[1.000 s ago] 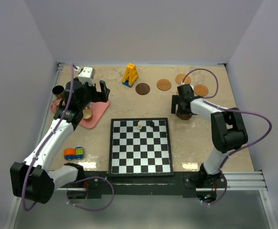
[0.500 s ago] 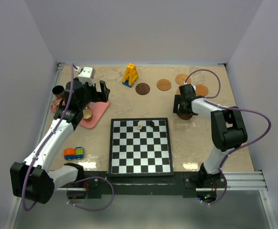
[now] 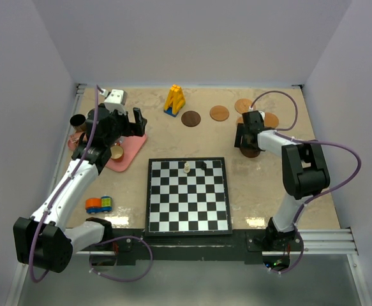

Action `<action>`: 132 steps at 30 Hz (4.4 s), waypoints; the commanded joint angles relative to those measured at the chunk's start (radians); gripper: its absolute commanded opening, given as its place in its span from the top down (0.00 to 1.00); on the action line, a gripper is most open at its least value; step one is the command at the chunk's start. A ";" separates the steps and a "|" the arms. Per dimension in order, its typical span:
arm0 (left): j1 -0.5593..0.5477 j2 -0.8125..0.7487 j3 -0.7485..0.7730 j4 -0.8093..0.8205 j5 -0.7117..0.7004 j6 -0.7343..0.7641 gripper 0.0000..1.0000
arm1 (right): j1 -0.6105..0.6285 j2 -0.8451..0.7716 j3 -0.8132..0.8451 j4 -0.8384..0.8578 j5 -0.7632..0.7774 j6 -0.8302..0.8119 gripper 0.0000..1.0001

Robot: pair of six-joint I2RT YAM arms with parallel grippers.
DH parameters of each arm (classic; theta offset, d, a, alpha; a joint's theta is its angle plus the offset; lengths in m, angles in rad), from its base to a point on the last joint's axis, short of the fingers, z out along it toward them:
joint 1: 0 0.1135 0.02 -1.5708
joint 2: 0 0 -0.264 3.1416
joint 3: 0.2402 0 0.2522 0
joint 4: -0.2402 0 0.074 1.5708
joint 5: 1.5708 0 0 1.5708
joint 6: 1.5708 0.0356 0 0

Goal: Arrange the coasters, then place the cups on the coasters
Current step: Move the coaster to the center of the board.

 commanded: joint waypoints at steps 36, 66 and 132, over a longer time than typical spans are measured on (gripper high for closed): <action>-0.010 -0.008 -0.007 0.035 -0.033 -0.008 0.00 | -0.067 0.120 0.056 0.079 0.025 -0.015 0.27; -0.012 -0.015 -0.005 0.035 -0.024 -0.011 0.00 | -0.067 0.016 0.076 0.099 -0.153 -0.092 0.12; -0.012 -0.034 -0.019 0.049 -0.036 -0.026 0.00 | 0.250 0.431 0.595 -0.036 -0.096 -0.196 0.57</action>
